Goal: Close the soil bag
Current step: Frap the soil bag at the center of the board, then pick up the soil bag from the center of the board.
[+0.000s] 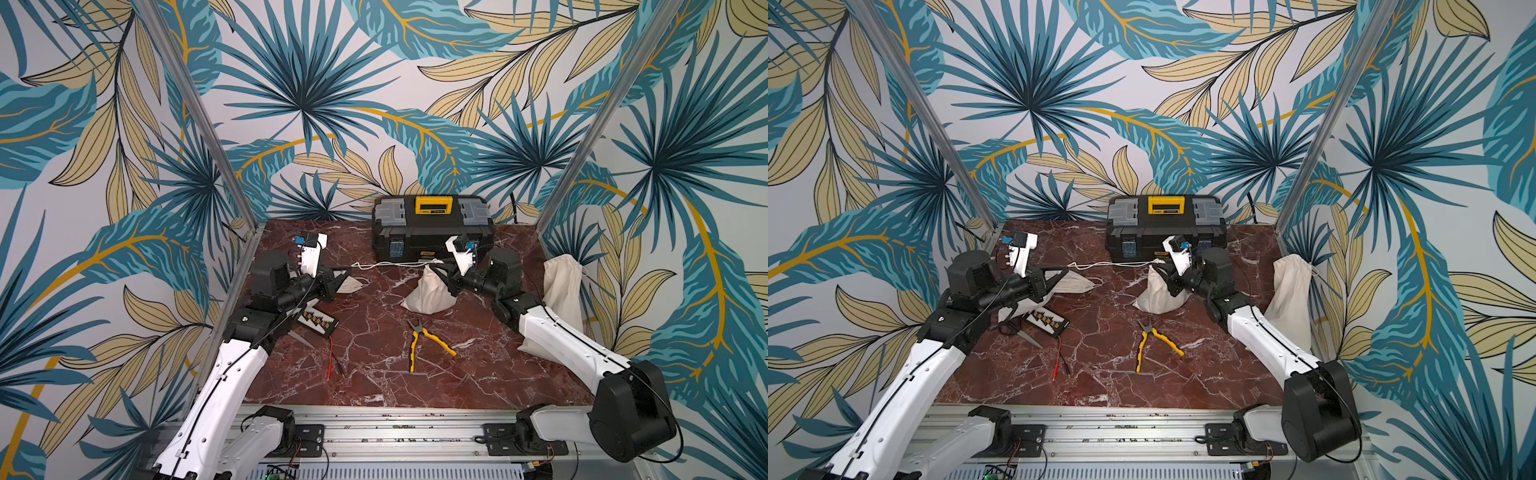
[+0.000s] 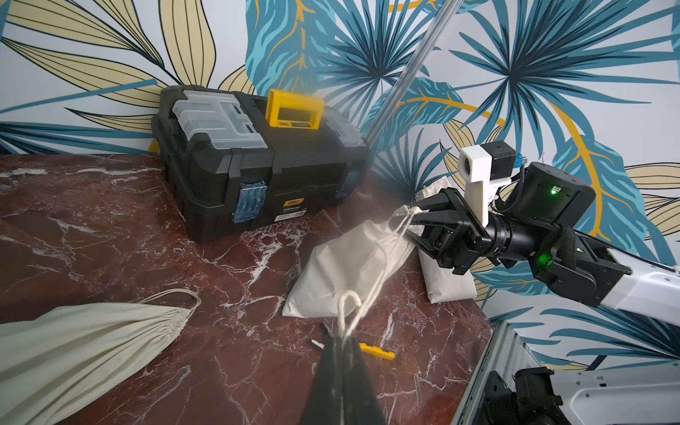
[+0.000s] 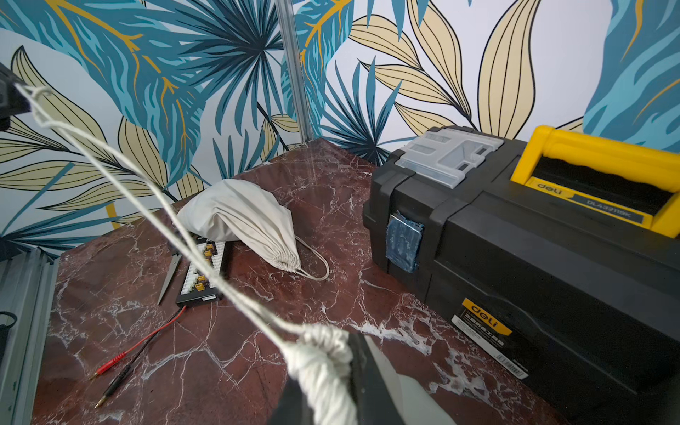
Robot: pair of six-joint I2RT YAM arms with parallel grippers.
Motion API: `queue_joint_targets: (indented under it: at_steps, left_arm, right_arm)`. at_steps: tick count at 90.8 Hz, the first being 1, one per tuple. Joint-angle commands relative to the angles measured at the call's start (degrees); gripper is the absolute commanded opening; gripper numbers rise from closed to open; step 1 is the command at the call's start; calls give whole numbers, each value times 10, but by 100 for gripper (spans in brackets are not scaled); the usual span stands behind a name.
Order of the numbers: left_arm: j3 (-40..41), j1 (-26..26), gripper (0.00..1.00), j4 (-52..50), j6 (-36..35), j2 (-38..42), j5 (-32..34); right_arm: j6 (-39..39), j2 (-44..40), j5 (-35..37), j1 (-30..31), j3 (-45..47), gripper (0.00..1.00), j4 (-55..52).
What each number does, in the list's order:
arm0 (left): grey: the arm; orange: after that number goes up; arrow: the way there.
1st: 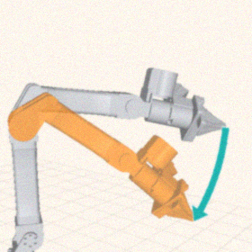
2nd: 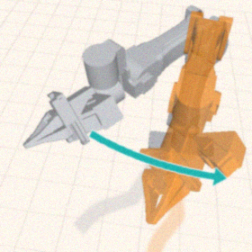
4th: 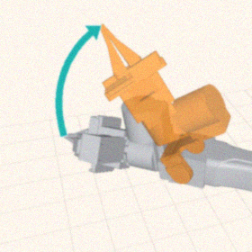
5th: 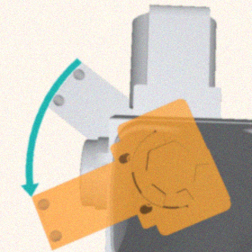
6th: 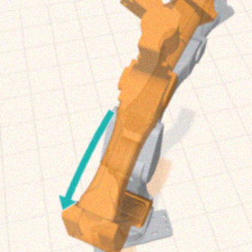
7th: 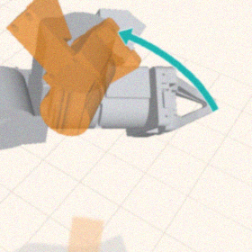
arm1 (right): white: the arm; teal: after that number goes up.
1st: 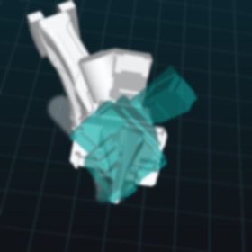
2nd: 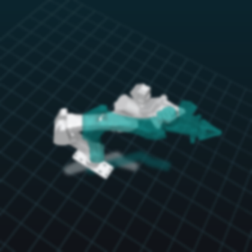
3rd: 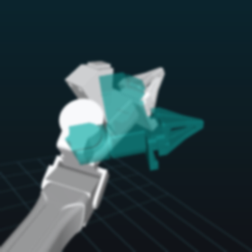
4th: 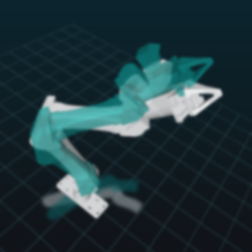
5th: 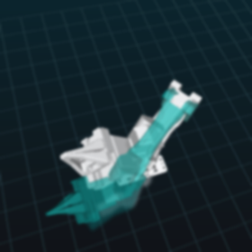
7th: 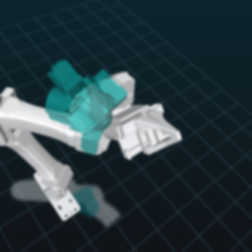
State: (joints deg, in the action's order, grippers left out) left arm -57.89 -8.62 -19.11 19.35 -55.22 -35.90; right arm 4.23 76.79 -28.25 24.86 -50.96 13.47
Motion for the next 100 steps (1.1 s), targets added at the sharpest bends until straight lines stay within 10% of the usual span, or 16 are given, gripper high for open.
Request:
queue_joint_targets:
  at_steps: [1,34,79,100]
  left_arm:
    - [-32,122,0,65,6,54,254]
    - [-56,117,0,120,50,24,149]
    - [-175,111,0,37,-27,-25,264]
    - [-86,104,0,13,-60,-40,353]
  right_arm:
    - [-66,21,436,-219,32,12,-150]
    - [-76,40,387,-116,-5,12,-108]
    - [-84,287,269,136,-439,13,13]
    - [-69,351,244,142,-481,54,-66]
